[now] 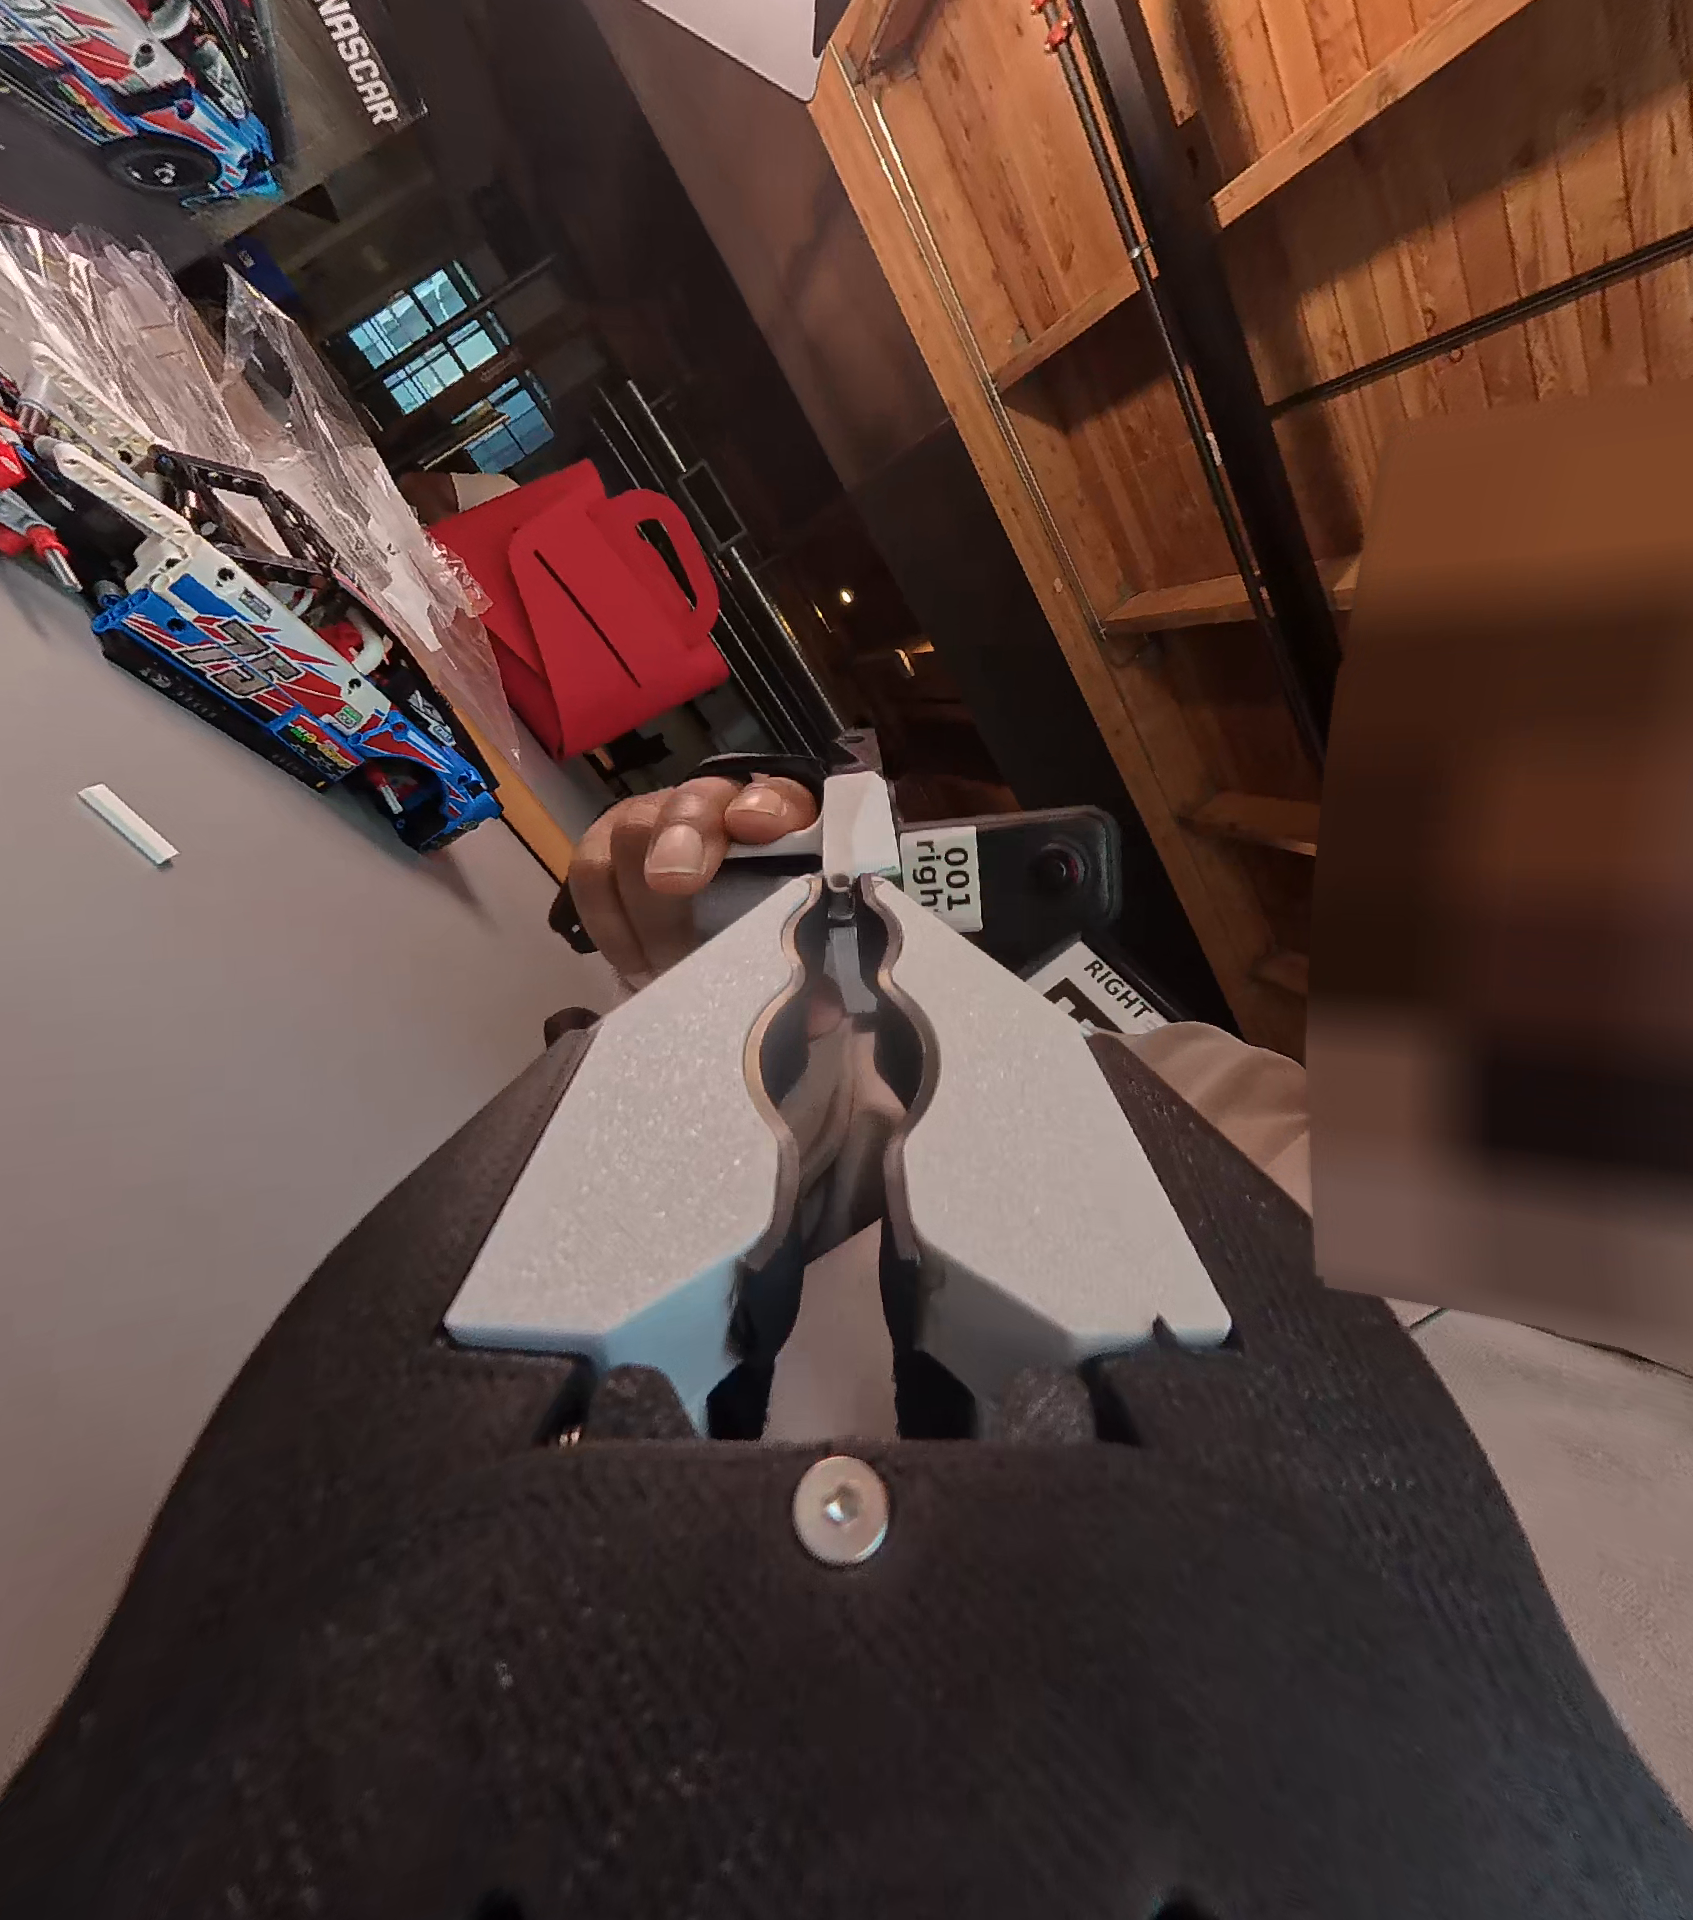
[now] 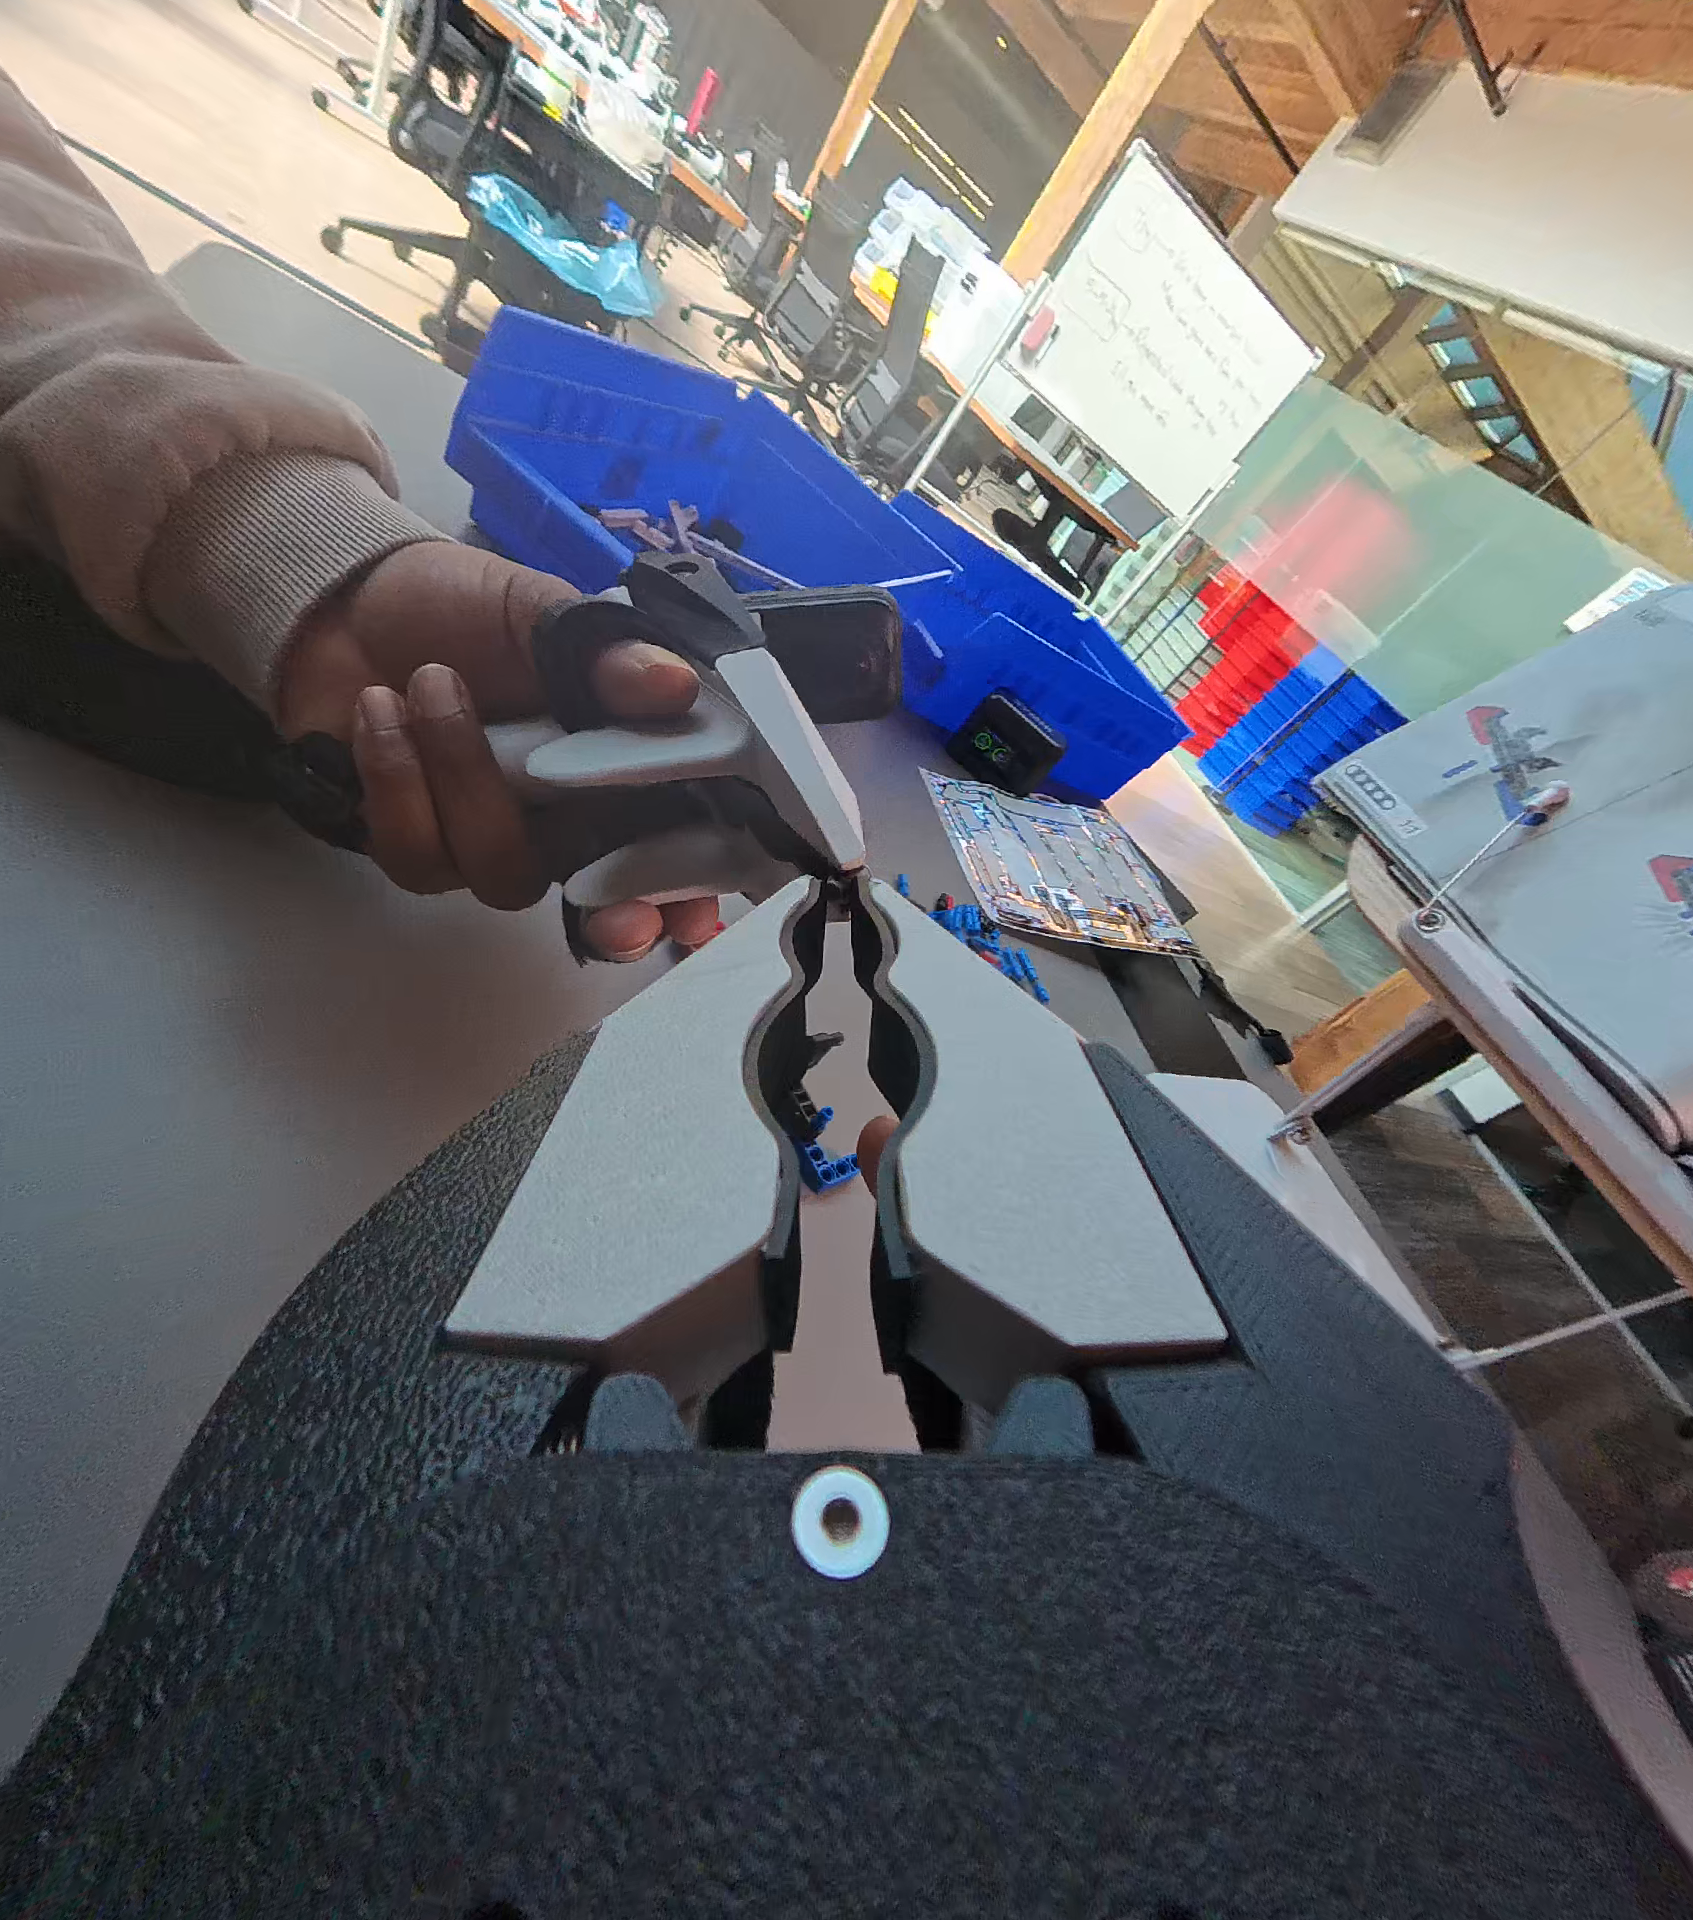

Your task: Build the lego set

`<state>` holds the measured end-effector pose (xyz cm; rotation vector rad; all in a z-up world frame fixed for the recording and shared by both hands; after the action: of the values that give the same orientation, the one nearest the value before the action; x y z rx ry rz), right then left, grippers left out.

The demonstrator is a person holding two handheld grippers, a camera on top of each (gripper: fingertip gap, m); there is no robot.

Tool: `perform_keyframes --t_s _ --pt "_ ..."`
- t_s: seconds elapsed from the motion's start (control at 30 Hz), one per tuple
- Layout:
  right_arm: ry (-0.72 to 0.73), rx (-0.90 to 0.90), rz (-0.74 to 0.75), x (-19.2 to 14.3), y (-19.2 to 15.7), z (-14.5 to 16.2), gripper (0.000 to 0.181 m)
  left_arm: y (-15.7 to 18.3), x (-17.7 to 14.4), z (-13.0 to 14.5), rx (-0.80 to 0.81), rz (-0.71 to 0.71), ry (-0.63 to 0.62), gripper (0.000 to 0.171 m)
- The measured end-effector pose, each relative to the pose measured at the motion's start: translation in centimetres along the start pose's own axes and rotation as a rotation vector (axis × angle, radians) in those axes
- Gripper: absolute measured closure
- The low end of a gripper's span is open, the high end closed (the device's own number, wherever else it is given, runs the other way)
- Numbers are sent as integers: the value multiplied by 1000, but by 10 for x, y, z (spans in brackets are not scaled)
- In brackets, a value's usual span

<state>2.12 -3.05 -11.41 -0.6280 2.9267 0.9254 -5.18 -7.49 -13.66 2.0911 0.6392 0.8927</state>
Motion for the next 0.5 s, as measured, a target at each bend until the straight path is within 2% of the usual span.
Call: perform_keyframes --t_s 0.13,0.27,0.5 --pt "33 102 -97 -6 0 1 179 1 2 4 18 0 -34 169" --pt "36 129 -148 -9 -2 1 180 2 3 6 42 -7 -59 168" --pt "18 95 -97 -6 -3 4 178 0 2 4 55 -41 -25 169"
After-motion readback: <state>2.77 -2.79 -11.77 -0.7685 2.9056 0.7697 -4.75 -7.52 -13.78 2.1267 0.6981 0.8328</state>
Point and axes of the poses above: each gripper's, where its closed fingertips meet, x out along the fingers, z out of its underside, y = z × x across the jaws, the point moved 5 cm from there along -x, back along the fingers
